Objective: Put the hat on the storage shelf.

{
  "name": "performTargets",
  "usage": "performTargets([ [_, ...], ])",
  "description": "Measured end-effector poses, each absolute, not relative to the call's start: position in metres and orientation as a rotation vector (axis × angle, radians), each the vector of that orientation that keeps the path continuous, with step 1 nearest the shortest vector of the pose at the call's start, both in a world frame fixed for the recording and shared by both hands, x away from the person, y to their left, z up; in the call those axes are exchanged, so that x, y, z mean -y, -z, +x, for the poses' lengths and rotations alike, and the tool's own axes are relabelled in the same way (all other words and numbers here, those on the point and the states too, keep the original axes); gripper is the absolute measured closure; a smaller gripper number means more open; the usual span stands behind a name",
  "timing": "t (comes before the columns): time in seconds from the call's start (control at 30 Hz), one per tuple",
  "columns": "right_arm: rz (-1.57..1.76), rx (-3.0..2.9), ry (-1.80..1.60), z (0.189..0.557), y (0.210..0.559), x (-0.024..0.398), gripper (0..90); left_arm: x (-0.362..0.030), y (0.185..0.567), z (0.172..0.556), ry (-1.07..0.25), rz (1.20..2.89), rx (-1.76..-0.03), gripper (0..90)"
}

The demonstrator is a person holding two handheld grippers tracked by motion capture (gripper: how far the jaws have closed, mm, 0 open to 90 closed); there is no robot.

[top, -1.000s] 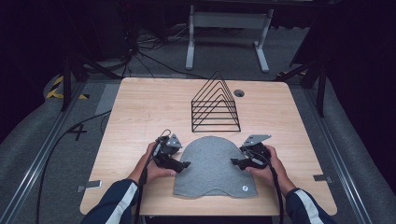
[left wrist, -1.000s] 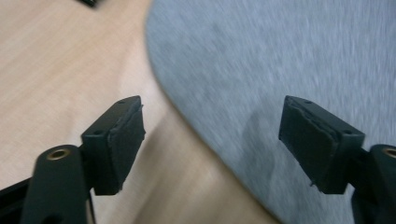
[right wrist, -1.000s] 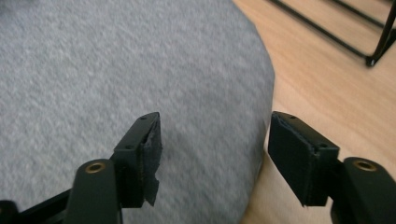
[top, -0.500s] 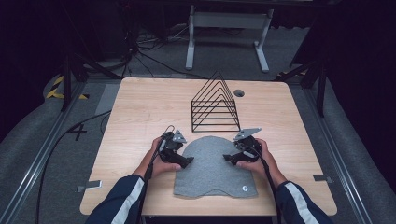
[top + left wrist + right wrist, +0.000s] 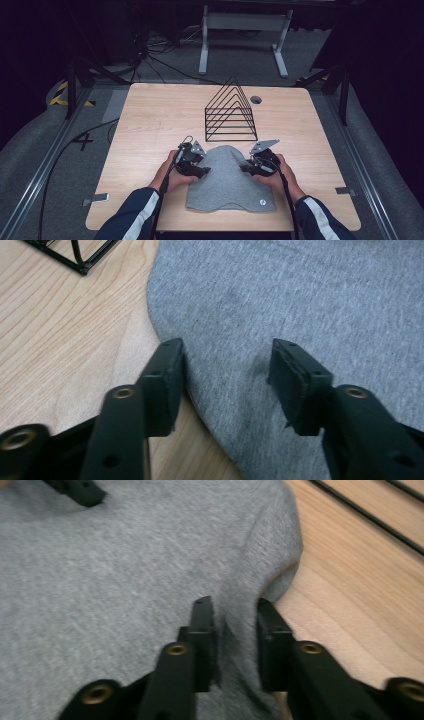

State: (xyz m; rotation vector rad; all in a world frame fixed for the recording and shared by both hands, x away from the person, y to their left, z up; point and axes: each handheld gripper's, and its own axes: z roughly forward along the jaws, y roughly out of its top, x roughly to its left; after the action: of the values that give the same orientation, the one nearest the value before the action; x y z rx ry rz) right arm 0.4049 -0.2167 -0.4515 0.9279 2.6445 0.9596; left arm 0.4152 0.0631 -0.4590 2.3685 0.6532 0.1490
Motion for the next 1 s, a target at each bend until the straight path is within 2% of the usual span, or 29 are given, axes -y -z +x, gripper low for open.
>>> performTargets([
  [0.1,0.914,-2.650,-0.954,0.404,0.451,0.217,83.1,-0.062,0.458,0.418,-0.111,2.379,-0.622,71.0],
  [0.23,0.891,-2.640,-0.940,0.401,0.447,0.222,84.0,-0.057,0.456,0.418,-0.132,2.397,-0.571,82.0],
  [0.5,0.826,-2.568,-1.041,0.391,0.418,0.237,84.6,-0.058,0.426,0.409,-0.191,2.331,-0.495,84.3],
  [0.8,0.756,-2.441,-1.143,0.384,0.368,0.253,85.0,-0.051,0.364,0.414,-0.304,2.278,-0.386,84.6],
  [1.0,0.720,-2.383,-1.157,0.386,0.333,0.259,85.0,-0.047,0.343,0.416,-0.359,2.237,-0.366,84.7],
])
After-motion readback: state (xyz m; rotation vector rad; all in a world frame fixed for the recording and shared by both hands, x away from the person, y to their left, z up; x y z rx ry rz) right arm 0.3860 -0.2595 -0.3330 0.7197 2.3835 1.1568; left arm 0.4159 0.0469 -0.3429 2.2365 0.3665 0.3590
